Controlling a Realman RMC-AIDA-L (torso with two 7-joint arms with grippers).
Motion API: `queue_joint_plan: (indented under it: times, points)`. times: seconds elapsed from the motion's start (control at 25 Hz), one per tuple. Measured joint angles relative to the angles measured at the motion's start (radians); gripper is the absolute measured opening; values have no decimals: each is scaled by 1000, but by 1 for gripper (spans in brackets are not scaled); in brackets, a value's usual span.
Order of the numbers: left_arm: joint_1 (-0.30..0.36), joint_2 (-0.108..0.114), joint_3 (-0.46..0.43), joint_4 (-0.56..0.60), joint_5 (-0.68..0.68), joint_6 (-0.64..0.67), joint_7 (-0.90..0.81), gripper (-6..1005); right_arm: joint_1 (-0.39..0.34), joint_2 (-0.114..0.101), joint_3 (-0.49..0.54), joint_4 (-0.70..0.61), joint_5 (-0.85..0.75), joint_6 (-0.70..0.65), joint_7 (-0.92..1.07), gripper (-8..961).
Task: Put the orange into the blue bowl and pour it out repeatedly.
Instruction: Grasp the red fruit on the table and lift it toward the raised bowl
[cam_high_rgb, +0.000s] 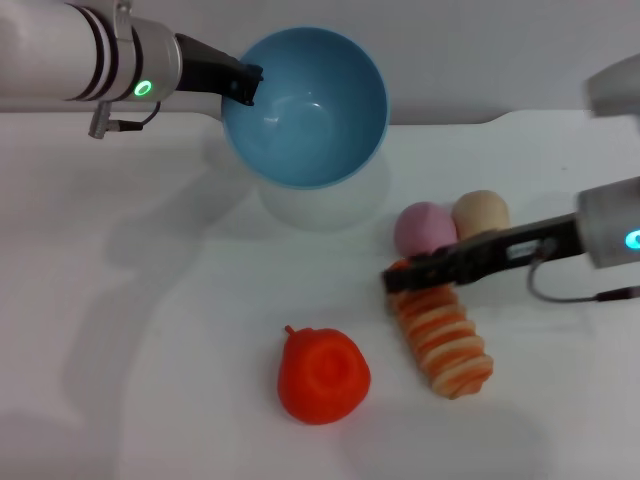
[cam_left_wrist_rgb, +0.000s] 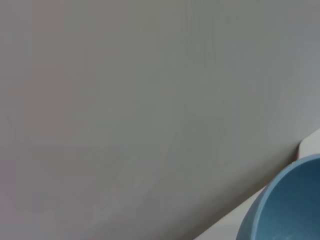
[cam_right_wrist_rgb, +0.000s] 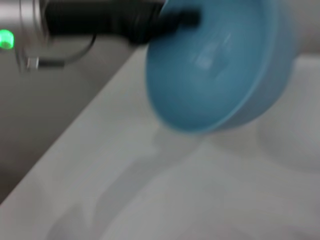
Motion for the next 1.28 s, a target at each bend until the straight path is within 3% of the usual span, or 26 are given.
queue_joint_plan:
  times: [0.32,0.64,1.08,1.28]
  points:
    - [2,-2,22,3,-2,-23,-1,0,101,13,-134,181,28,50,2,687]
    - [17,-1,58,-1,-9,-65,-2,0,112,14,-243,232,80,102,2,688]
    - [29,1,74,-2,-9,-80,-2,0,104,11,-296,251,138,127,-8,669]
    - [29,1,75,-1,-9,-80,-2,-1,104,12,-306,252,141,150,-8,454]
